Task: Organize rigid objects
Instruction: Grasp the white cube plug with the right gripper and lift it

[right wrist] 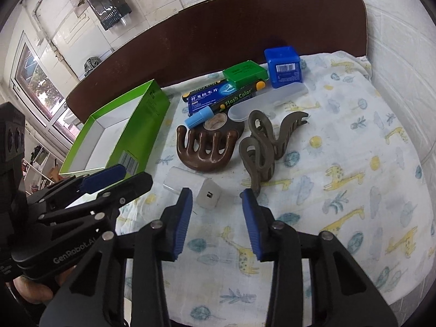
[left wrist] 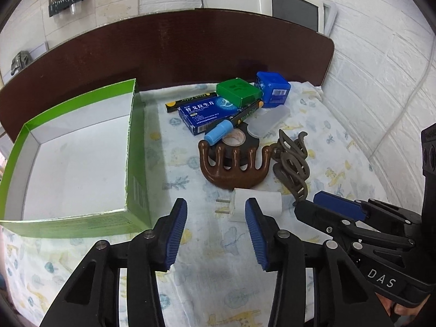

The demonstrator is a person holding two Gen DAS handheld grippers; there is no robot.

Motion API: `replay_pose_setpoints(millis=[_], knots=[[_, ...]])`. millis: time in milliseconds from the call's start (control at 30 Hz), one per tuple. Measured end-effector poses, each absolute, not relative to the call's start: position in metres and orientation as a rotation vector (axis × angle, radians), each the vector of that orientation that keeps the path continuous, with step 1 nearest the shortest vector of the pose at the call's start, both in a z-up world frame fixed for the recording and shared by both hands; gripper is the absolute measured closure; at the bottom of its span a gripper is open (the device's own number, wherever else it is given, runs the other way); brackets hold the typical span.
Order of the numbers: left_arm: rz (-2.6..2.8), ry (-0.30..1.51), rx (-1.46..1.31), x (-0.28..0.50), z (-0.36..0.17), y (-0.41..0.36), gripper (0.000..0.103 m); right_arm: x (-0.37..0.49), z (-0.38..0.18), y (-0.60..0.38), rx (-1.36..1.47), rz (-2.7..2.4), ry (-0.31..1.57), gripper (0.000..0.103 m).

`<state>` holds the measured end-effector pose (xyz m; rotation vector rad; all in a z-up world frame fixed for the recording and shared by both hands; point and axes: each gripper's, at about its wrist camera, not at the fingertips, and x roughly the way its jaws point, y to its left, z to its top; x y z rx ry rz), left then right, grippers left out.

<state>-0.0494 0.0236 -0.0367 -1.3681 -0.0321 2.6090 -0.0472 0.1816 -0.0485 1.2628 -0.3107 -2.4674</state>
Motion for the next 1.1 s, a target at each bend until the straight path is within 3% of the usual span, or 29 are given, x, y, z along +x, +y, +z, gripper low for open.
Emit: replay_pose_setpoints(millis=[500,567,667,867,1100], knots=[[2.495,-0.032,-1.377,-0.068,-0.050,0.024,0.065,-0.070,-0.067,0.176,1.347,-2.295,-0.472,0.080],[2.455,-0.051,-1.370,-0.068,-0.050,0.026,0.072,-0.072,-0.068,0.177,1.352,-2.256,-0.504,0.087],[2.410,-0.061,-1.357,-0.069,-0.051,0.028,0.074,-0.071,-0.068,0.177,1.360,-2.233,-0.508,0.089],[2.322,-0.197,-1.373,-0.075,-0.056,0.023,0.078,-0.072,-0.069,0.179,1.362,-2.211,-0.511,0.089],[2.354,-0.136,-1.374,-0.070,-0.050,0.026,0.083,-0.072,-0.067,0.176,1.351,-2.214,-0.455,0.088]])
